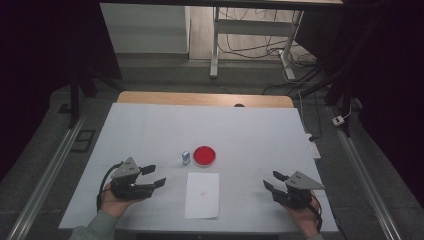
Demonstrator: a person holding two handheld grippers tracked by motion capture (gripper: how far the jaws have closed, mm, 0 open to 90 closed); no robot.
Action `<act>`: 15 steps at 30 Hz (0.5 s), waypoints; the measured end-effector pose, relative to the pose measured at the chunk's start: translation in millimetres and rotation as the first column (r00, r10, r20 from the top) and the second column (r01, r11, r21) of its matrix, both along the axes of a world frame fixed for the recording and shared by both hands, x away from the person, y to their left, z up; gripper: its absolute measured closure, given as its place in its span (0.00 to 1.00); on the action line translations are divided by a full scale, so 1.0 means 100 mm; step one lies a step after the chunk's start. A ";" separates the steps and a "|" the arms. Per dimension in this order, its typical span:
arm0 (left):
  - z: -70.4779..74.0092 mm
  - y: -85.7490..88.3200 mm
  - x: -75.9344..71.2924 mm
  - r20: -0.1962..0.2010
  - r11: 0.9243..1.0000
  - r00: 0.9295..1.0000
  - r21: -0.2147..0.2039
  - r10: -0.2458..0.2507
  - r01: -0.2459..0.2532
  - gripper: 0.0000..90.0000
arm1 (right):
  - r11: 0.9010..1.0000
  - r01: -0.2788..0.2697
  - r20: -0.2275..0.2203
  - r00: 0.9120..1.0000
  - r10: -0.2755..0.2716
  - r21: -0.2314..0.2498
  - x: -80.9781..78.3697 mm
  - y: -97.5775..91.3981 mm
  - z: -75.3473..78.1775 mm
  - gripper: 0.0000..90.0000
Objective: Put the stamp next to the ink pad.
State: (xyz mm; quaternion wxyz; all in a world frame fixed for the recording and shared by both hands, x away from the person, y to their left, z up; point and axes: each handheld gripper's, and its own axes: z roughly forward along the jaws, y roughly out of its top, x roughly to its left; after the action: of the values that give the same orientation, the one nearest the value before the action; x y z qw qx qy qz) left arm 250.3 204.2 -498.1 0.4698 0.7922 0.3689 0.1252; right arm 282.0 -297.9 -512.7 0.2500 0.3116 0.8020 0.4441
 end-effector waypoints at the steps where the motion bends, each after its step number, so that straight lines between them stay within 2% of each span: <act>1: -0.01 0.01 0.00 -0.005 1.000 1.000 -0.002 0.002 -0.002 0.41 | 1.000 -0.004 -0.001 1.000 0.004 -0.001 0.00 0.00 0.00 0.54; 4: -0.04 0.03 0.00 -0.023 1.000 1.000 -0.010 0.001 -0.001 0.41 | 1.000 -0.013 0.003 1.000 0.013 -0.009 0.00 0.00 -0.01 0.54; 15: -0.05 0.03 0.01 -0.026 1.000 1.000 -0.003 0.007 -0.007 0.41 | 1.000 -0.017 0.012 1.000 0.017 -0.008 -0.01 0.01 0.01 0.53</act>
State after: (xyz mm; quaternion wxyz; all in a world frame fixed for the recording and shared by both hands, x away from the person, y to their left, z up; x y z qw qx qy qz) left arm 251.6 207.0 -503.2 0.4658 0.7916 0.3780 0.1157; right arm 280.9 -296.6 -512.1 0.2520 0.3011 0.8049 0.4450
